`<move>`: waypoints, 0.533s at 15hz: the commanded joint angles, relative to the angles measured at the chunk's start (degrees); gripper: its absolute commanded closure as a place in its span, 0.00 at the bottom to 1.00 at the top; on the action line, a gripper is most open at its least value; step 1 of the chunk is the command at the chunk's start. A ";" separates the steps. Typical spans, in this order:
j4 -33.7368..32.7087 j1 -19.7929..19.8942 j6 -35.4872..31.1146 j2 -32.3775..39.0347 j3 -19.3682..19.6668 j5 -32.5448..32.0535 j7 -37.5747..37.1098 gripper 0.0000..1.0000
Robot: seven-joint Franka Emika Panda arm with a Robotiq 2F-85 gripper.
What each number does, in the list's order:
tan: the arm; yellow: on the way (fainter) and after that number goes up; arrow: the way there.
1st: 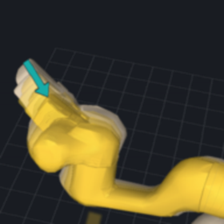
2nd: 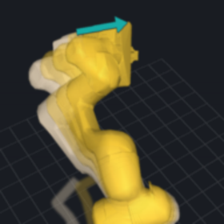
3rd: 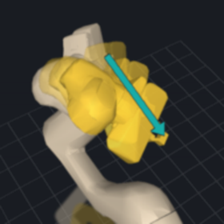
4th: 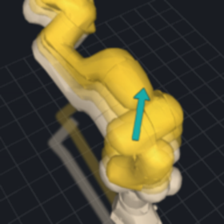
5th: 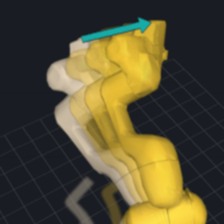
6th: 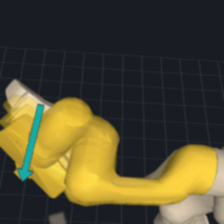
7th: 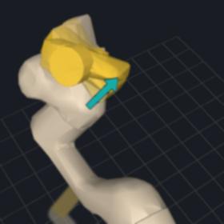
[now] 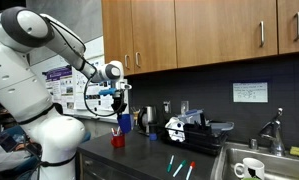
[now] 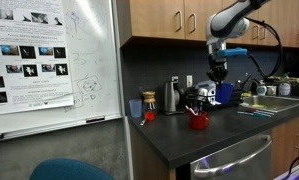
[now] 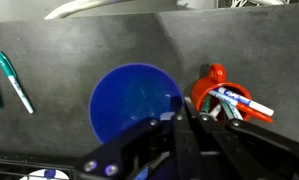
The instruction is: Move the blue cup to the left
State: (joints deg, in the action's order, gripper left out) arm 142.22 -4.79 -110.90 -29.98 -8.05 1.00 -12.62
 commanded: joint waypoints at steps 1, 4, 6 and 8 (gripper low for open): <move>-0.88 -2.58 2.22 -3.39 -1.54 0.72 1.90 0.99; -1.78 -4.68 3.10 -5.03 -2.35 1.36 3.50 0.99; -2.37 -6.00 3.59 -5.82 -2.84 1.53 4.86 0.99; -2.61 -7.39 3.49 -6.46 -3.59 1.34 6.39 0.99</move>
State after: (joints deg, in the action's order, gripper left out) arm 140.48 -10.61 -108.82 -34.95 -10.88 1.71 -9.02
